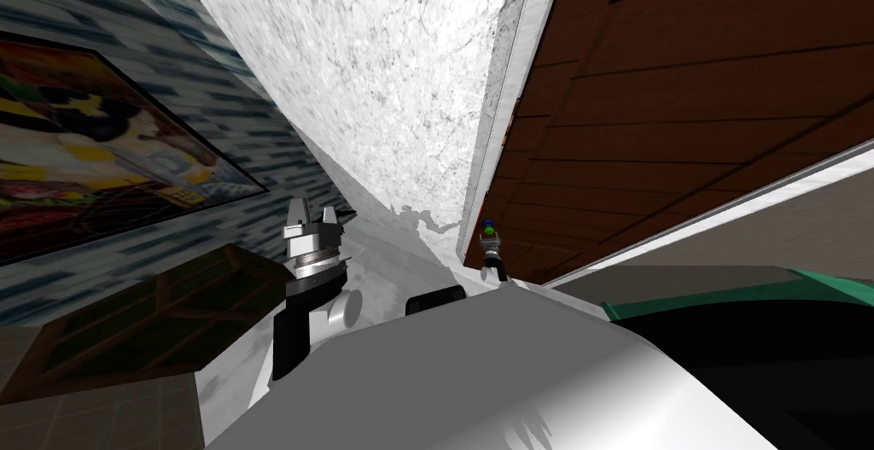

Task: Pull the door open

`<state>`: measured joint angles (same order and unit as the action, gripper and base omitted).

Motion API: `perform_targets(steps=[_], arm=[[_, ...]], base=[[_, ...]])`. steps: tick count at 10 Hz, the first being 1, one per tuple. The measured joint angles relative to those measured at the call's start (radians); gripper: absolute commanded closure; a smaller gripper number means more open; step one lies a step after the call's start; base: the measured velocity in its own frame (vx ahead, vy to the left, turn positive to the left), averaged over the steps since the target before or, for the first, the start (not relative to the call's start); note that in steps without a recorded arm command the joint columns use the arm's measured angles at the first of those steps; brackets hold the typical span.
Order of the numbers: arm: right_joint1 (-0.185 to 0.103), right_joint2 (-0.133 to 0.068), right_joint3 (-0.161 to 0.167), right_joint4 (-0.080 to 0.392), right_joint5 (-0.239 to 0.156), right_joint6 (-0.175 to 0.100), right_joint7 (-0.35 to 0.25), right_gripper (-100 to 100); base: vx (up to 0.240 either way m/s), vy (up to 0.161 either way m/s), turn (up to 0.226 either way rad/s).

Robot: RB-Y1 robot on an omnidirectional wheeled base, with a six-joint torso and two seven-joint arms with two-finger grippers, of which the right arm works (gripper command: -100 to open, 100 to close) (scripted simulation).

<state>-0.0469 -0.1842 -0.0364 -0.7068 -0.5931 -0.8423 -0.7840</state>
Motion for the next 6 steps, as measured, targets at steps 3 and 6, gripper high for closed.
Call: perform_targets(steps=[3, 6], arm=[[-0.004, 0.014, 0.000, -0.005, -0.032, -0.003, -0.075, -100], [-0.009, 0.027, 0.000, -0.006, -0.062, -0.007, -0.150, -100]], base=[[-0.071, -0.016, 0.080], [-0.066, -0.015, 0.066]])
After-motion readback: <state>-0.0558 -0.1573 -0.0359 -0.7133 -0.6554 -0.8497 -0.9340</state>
